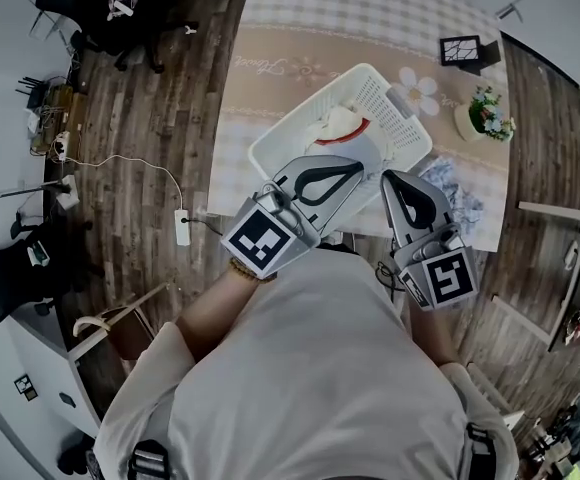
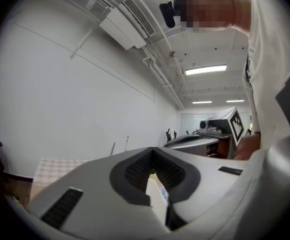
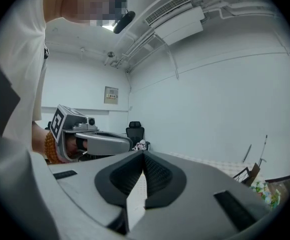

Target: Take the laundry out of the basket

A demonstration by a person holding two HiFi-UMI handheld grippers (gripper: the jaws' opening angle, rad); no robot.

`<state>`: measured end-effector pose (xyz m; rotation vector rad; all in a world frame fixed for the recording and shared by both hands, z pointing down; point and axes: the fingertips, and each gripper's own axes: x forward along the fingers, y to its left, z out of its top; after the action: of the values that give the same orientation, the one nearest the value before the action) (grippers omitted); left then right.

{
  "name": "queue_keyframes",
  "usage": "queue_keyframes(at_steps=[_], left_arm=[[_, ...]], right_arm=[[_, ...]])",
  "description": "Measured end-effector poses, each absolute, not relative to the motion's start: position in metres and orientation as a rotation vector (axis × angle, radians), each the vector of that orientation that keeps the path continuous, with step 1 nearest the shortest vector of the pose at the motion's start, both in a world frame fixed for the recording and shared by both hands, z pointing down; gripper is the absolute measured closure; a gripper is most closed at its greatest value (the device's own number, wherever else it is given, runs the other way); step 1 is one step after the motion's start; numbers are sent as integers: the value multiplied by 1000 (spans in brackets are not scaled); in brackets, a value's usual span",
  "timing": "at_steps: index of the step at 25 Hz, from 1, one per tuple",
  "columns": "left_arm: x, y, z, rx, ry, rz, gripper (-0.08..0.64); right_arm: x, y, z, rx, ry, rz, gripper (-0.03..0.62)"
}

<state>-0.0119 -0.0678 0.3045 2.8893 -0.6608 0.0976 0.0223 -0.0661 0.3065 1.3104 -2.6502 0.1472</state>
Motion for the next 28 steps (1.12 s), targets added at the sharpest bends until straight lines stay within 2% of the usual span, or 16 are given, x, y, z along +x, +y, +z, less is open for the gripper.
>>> queue_keyframes(at_steps=[7, 10, 11, 16, 22, 24, 27, 28], left_arm=[[-11, -93, 359, 3067, -580, 557, 515], [-13, -99, 391, 3028, -492, 771, 434], [-12, -100, 402, 3018, -462, 833, 420], [0, -114, 450, 2998, -331, 1097, 366], [11, -121, 526, 2868, -156, 1444, 274], [14, -122, 551, 2807, -134, 1527, 261], [20, -123, 579, 2734, -130, 1586, 247], [22, -123, 588, 2708, -133, 1595, 245]], right_arm=[[28, -94, 340, 1136, -2477, 79, 566], [24, -106, 361, 1052, -2431, 34, 561], [22, -109, 371, 1017, -2419, 25, 550], [16, -121, 431, 780, -2264, 16, 387], [15, -140, 503, 459, -2018, -97, 346], [15, -147, 527, 361, -1960, -118, 307], [13, -155, 564, 241, -1910, -126, 301], [13, -154, 578, 201, -1886, -126, 267]])
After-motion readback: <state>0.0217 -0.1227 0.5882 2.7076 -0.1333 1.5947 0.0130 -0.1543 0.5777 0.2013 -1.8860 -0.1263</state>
